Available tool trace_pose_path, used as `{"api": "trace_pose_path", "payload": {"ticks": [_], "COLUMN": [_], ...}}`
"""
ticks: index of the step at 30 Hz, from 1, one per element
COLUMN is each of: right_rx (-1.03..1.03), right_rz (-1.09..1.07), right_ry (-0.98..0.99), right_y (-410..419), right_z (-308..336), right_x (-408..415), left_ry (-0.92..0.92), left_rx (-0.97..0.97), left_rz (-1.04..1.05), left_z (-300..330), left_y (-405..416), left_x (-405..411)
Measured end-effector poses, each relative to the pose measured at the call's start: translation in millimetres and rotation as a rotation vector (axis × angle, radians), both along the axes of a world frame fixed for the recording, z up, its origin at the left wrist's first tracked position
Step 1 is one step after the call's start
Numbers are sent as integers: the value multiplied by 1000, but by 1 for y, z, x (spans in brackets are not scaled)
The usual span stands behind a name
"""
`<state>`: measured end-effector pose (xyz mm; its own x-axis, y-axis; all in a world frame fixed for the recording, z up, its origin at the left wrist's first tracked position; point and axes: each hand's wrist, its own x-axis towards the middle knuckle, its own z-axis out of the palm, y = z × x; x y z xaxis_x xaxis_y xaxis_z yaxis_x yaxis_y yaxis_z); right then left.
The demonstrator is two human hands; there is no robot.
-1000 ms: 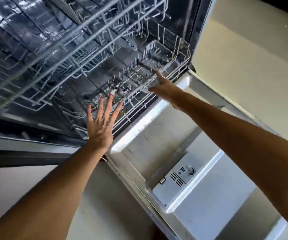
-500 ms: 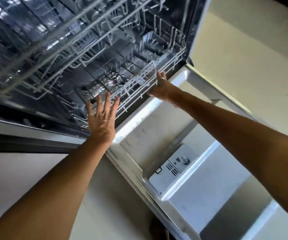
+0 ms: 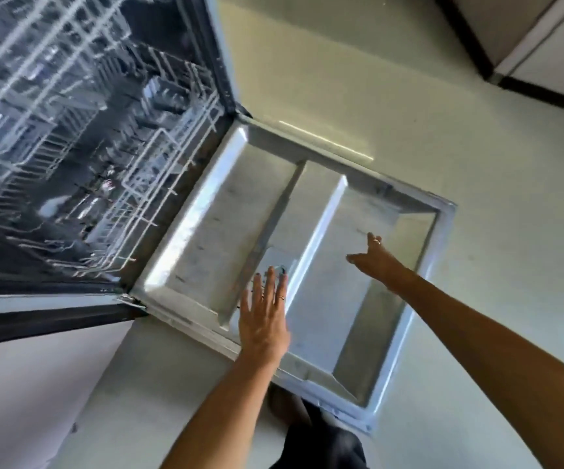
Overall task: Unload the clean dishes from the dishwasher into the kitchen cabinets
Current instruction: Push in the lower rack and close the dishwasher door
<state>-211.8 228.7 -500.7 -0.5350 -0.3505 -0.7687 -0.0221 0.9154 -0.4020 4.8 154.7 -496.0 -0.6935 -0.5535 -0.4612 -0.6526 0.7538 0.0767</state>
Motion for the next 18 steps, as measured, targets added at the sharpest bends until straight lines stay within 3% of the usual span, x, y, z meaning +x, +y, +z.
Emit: {"api": "trace_pose_path", "payload": {"ticks": [4,6,13,18], "right_rx": [-30,-48,31,97], "right_rz": [-222,-298,-406,-455], "right_ry": [-69,-57,-118,-225], "right_y": [65,97,174,208], "right_z": [-7,-12,-56,-92], "right_x": [-4,-1,21,48], "left_ry": [-75,-83,-76,-215], "left_rx": [172,160,171,234], "left_rz": [-22,-114,-288,-332], "left_z": [-7,-9,-38,-70], "left_y": [51,71,127,167], "left_x": [-29,-44,-64,-60]}}
